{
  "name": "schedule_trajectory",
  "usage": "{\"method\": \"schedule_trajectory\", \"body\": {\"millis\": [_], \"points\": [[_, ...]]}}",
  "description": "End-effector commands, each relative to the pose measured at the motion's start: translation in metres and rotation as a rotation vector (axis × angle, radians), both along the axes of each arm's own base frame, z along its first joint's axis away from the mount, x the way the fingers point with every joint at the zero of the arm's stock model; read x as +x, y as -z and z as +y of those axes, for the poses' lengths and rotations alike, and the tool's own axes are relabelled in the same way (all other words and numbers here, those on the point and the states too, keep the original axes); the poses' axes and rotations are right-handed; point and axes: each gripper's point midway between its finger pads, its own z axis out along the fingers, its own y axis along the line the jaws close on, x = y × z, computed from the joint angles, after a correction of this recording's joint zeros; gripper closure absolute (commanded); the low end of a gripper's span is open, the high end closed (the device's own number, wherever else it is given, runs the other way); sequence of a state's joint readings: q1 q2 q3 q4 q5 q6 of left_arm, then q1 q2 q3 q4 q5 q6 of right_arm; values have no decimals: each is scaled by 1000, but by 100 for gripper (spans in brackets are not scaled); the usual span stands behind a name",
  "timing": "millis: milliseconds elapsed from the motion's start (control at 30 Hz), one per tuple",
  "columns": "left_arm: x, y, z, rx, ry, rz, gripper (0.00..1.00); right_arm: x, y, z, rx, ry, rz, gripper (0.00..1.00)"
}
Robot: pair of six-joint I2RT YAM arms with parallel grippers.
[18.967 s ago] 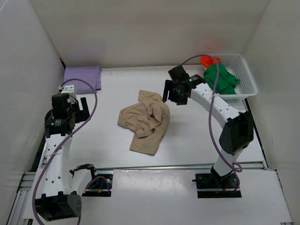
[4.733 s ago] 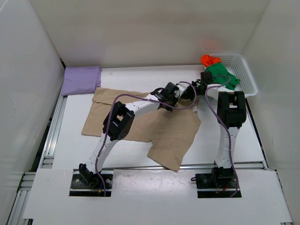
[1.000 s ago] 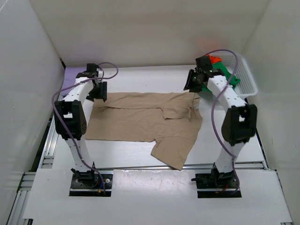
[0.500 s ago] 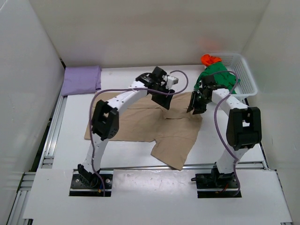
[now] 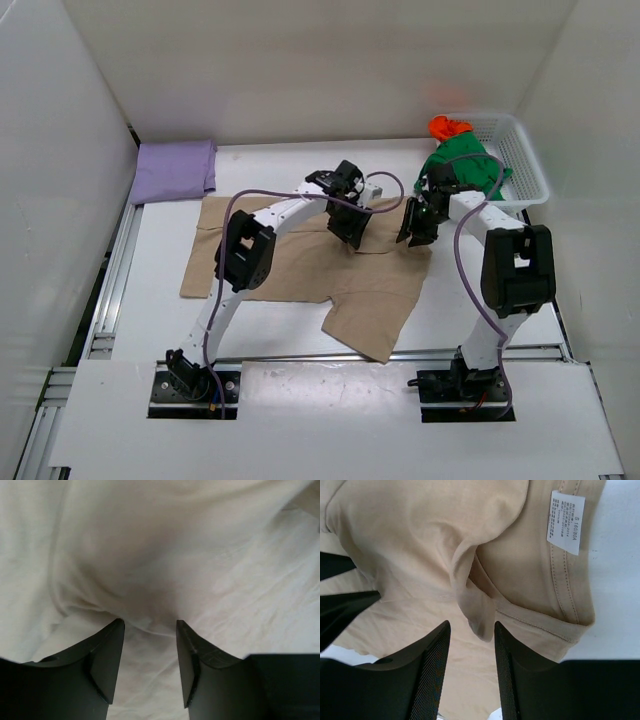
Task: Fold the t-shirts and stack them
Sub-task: Fold the flattened tshirt in 1/3 of the way
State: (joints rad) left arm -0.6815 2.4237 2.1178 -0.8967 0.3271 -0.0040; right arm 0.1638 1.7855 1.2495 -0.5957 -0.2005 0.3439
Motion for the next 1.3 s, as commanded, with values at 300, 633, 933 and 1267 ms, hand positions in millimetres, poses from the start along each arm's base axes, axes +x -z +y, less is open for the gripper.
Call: {"method": "schedule_trajectory", "body": {"millis": [300,633,933,1267], "points": [[-15,-21,-20,-54,55,-7,54,3,20,2,3,23,37,57],[-16,-18,-20,-50,58,12,90,0,11,14,78,14,50,98],[23,-70,7,-93,-31,-94,90,-10,-36,23,322,72,90,100],[2,-52,16,-55,-18,6,90,-42,1,23,360,104,297,100]]}}
